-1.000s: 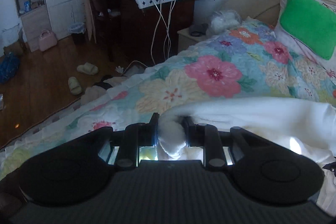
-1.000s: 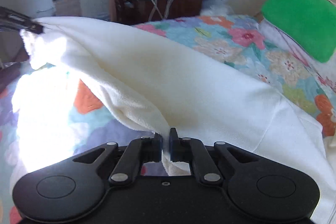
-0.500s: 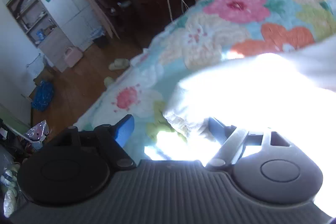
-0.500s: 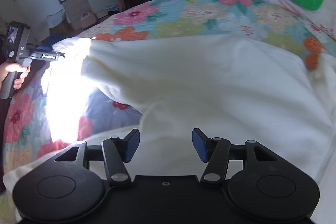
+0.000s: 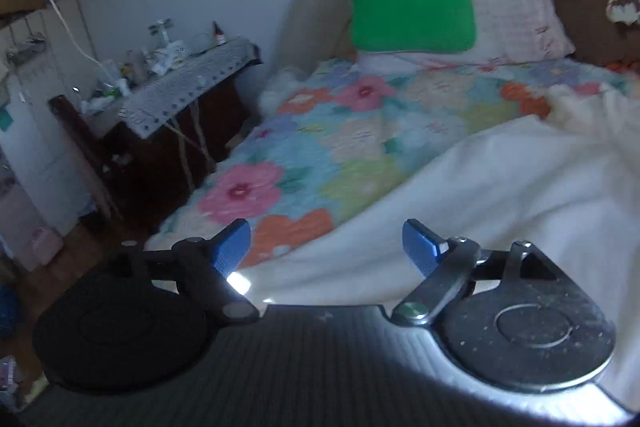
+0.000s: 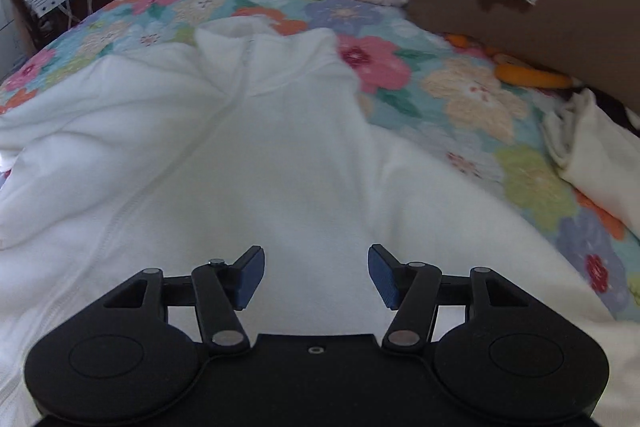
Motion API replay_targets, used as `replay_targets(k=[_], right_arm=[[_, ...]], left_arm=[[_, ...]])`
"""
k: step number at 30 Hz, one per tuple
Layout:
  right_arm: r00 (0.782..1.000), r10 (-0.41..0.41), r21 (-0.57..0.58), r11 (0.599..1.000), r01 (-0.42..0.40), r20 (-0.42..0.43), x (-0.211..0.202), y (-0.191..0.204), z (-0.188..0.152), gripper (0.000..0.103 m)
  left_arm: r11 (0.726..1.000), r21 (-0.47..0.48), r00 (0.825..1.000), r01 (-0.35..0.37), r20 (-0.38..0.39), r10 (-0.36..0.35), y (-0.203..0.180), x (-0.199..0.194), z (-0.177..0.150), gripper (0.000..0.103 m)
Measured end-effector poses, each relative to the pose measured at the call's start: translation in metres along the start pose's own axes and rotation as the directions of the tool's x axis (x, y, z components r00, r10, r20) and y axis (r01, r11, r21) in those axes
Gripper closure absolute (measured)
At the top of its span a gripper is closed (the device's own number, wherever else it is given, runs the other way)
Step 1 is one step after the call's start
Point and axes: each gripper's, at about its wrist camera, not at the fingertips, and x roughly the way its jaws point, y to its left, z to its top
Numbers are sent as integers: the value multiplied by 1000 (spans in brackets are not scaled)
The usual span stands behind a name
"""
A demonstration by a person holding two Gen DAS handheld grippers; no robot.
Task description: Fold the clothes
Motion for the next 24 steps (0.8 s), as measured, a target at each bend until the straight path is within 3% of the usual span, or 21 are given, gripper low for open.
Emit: replay_targets(k=[3, 6, 10, 13, 15, 18, 19, 22, 24], right_arm=[[1000, -2, 236, 972, 0, 7, -23, -69, -35, 39], [1000, 11, 456, 890, -15, 12, -46, -126, -93, 38], [997, -71, 596, 802, 37, 33, -69, -184, -154, 38], [990, -118, 705, 709, 32, 74, -72, -225, -174, 37], [986, -143, 757, 653, 26, 90, -69, -249, -180, 36], [970, -244, 791, 597, 138, 15, -59, -276, -185, 34], [970, -243, 804, 574, 158, -17, -51, -284, -187, 34], [979, -205, 831, 543, 119, -6, -36, -299, -189, 29], [978, -204, 841, 536, 77, 41, -33, -309, -187, 23]], left_arm=[[973, -93, 976, 214, -11, -215, -75, 7, 10, 20], [931, -124, 934, 343, -60, -353, -170, 15, 4, 20], [865, -77, 855, 495, -135, -502, -299, 19, 1, 20], [834, -20, 816, 552, -192, -545, -384, 14, 4, 20], [829, 1, 809, 559, -223, -545, -420, 12, 4, 20], [834, 10, 808, 551, -255, -531, -457, 10, 4, 20], [841, -1, 811, 542, -263, -523, -464, 11, 4, 20], [861, -26, 818, 507, -300, -491, -476, 20, 5, 20], [879, -1, 833, 477, -317, -453, -484, 24, 6, 22]])
